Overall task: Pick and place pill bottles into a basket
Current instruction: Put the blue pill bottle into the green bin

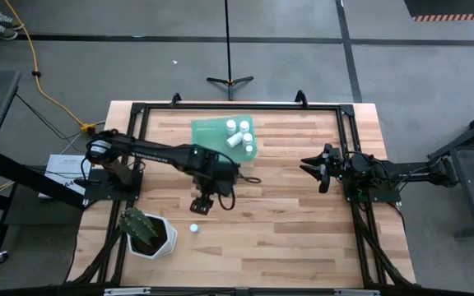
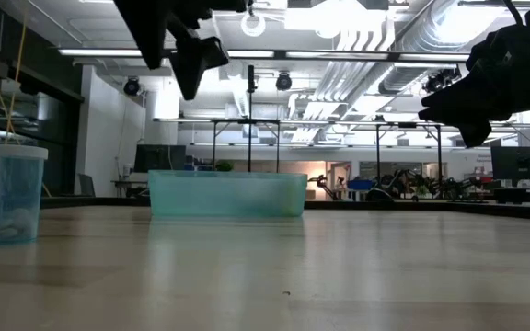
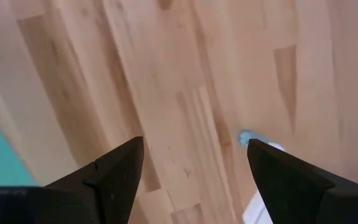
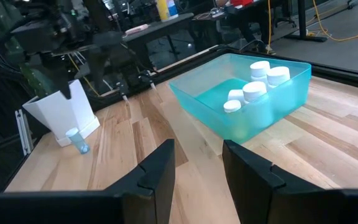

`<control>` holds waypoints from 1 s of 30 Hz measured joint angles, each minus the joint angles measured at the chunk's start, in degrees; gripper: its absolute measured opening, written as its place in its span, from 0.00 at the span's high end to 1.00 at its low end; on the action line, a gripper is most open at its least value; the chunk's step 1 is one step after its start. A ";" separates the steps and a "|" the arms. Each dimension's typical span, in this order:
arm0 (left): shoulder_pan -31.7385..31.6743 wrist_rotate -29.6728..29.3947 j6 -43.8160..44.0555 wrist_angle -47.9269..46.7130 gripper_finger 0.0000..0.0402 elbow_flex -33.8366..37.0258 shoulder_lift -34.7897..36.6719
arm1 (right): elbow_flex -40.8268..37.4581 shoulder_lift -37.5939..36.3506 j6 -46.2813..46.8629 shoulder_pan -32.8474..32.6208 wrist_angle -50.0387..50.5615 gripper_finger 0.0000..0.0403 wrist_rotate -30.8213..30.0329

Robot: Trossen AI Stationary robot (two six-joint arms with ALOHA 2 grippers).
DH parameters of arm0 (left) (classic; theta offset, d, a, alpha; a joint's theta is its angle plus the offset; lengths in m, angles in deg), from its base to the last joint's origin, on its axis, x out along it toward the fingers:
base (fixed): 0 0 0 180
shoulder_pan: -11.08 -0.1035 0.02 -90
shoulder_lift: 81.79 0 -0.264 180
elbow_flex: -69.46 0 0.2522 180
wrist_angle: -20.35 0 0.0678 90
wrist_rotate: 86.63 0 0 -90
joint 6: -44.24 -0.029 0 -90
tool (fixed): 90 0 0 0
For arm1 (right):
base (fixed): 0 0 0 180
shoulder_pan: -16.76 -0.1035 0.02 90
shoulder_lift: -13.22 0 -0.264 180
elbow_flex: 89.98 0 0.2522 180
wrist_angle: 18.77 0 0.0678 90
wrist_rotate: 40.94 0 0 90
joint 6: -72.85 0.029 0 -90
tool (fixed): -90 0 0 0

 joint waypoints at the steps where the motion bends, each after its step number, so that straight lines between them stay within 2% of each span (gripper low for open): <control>1: 0.57 0.00 0.38 -0.19 0.20 0.00 -0.01 | 0.00 0.00 0.00 0.00 0.00 0.69 -0.01; 13: 8.78 1.86 7.99 -1.55 0.21 0.02 -0.03 | 0.00 0.00 -1.11 0.02 0.00 0.69 -0.02; 20: 14.29 -1.28 9.07 -0.53 0.21 0.11 -1.30 | 0.00 -0.02 -1.14 0.00 0.00 0.69 -0.02; 30: 15.83 -0.78 10.87 -1.69 0.21 0.09 -6.74 | 0.00 1.20 -1.14 0.02 0.04 0.69 0.01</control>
